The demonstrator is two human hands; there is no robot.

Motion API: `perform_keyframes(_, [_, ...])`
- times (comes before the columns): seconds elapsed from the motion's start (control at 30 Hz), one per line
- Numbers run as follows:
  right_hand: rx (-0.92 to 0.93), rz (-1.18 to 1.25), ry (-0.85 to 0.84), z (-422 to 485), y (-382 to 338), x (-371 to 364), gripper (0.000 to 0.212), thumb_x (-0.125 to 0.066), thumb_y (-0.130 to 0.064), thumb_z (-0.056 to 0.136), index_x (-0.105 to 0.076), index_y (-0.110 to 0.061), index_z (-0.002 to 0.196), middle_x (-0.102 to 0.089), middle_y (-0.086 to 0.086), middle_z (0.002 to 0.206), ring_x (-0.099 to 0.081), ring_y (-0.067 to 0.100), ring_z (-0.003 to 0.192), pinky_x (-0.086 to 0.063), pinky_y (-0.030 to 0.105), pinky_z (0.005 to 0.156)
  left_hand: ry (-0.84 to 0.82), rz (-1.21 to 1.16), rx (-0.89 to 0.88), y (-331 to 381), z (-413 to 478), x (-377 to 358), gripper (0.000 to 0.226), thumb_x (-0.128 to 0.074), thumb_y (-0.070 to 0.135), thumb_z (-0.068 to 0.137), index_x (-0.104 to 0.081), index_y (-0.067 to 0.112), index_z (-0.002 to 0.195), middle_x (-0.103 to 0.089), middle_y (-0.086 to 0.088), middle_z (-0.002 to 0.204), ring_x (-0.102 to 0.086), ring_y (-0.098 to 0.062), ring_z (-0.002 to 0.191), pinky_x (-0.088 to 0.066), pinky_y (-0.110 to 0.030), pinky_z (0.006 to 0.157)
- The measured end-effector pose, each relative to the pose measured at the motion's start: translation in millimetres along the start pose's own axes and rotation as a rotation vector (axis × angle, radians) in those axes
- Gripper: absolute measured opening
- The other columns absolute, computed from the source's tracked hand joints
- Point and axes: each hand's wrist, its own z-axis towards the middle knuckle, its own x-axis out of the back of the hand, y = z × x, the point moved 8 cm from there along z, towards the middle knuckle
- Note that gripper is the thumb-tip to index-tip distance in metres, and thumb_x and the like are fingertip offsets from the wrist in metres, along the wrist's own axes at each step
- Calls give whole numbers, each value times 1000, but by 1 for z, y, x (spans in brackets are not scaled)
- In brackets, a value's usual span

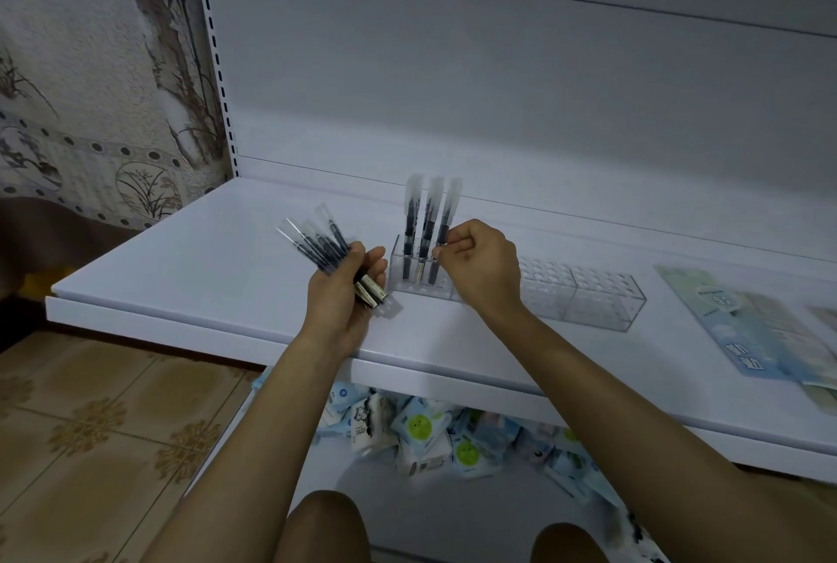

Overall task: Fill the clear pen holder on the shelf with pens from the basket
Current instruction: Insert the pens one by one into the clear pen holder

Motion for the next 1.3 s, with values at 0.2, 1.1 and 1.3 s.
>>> perform_keyframes(0.2, [-30,27,-1,1,1,2,11,-73,-15,78,-67,-13,87,-64,-8,74,-63,9,72,-55,32,75,-71,48,-43,6,-7,-6,19,-46,29,100,-56,14,93,-52,4,59,-43,-5,44,-39,-16,43])
perform_keyframes(1.1, [-226,690,-334,-46,-3,48,19,-61,-22,91,-67,-6,85,-68,7,77,-67,18,71,-53,25,70,-517,515,84,-43,-86,-95,29,-49,27,96,-65,10,114,-73,-5,104,-69,-13,70,-53,-22,58])
perform_keyframes(1.3, [-214,652,-232,-49,12,58,23,-62,-17,90,-66,5,91,-71,10,83,-69,19,72,-57,28,72,-503,533,80,-52,-88,-88,23,-47,21,99,-63,19,114,-73,-2,107,-71,-19,82,-55,-25,65])
